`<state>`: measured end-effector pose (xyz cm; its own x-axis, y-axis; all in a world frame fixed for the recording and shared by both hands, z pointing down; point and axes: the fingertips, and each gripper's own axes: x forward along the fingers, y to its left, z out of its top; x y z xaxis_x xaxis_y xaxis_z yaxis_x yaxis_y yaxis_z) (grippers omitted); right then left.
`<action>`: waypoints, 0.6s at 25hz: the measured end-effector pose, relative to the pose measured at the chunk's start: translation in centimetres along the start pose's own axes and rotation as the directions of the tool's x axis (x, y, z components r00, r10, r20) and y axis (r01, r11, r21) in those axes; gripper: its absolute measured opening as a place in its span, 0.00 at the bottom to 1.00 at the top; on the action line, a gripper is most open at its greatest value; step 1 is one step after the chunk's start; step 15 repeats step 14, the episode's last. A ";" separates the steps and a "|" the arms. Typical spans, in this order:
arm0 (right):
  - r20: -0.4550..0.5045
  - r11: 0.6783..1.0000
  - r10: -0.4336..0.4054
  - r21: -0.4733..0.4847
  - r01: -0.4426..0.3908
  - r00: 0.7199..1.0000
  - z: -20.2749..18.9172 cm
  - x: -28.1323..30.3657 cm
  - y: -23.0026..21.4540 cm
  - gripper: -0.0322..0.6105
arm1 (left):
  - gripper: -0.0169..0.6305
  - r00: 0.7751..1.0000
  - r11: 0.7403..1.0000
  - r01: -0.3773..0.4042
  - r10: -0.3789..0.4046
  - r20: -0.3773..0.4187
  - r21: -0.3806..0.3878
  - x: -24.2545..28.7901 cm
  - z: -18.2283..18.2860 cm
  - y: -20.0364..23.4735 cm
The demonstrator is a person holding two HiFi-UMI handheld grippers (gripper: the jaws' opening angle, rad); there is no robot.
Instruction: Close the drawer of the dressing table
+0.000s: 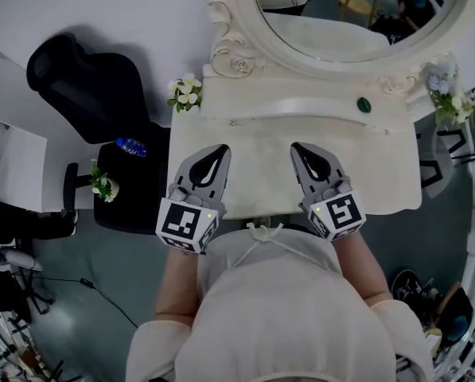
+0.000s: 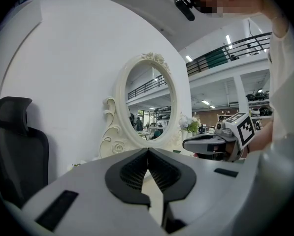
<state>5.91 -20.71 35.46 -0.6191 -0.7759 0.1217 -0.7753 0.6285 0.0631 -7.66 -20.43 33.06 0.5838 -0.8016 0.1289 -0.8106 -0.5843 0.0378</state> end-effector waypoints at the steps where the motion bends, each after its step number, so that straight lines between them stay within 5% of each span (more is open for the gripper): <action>1: -0.002 1.000 -0.005 -0.005 0.005 1.000 0.0 0.0 -0.1 0.05 | 0.06 1.000 1.000 0.000 0.000 -0.001 -0.001 0.0 0.0 0.0; 15: 0.016 0.999 -0.025 -0.024 0.025 1.000 0.3 0.4 -0.5 0.05 | 0.06 1.000 1.000 -0.007 0.007 0.008 -0.013 0.4 -0.1 0.3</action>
